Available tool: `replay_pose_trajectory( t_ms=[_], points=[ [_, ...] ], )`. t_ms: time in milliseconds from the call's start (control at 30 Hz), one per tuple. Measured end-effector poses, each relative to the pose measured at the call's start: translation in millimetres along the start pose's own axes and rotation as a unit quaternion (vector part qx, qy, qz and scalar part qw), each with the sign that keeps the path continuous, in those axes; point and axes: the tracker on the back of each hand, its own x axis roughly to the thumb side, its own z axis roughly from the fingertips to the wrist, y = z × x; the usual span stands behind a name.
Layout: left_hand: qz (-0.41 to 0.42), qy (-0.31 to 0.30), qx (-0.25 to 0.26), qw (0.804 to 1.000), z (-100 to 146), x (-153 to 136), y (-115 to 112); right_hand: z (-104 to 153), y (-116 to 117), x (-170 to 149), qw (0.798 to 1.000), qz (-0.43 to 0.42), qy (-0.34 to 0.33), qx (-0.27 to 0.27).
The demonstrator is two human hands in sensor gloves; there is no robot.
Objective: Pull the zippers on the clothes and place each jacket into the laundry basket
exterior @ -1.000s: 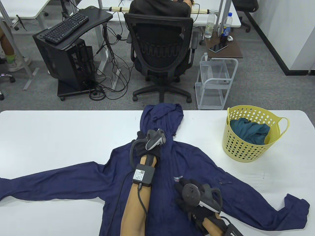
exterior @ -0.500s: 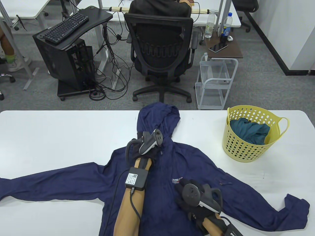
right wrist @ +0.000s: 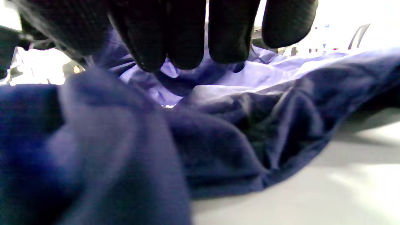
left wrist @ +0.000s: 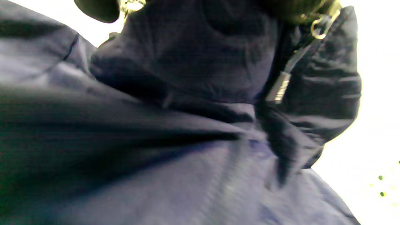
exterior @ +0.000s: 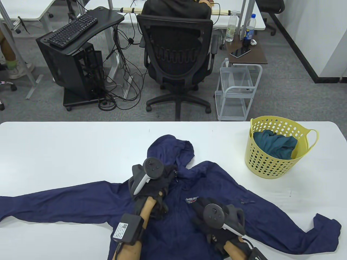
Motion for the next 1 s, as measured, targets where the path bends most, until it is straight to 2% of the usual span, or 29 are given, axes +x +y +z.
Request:
replay_pose_trajectory(
  t_ms=[200,300,400,567,767,833,933,1000],
  points=[
    [0.076,-0.028,0.007,0.997,30,-13,-15,0,-2,3,0.999,-0.028,-0.008,-0.016],
    [0.105,-0.051,0.016,0.993,40,-15,-23,-2,-3,5,0.997,-0.069,0.003,-0.028],
    [0.124,-0.062,0.012,0.99,45,-16,-27,-9,-3,8,0.994,-0.099,0.028,-0.041],
    [0.118,-0.065,0.029,0.99,49,-19,-28,-27,-7,18,0.986,-0.147,0.068,-0.031],
    [0.117,-0.052,0.041,0.991,49,-24,-31,-44,-11,29,0.985,-0.115,0.106,-0.066],
    [0.118,-0.045,0.056,0.99,49,-28,-28,-42,-5,33,0.985,-0.109,0.097,-0.094],
    [0.113,-0.029,0.081,0.99,48,-34,-25,-37,-6,38,0.986,-0.102,0.075,-0.107],
    [0.13,-0.051,0.056,0.989,46,-34,-25,-33,-10,43,0.988,-0.089,0.053,-0.113]
  ],
)
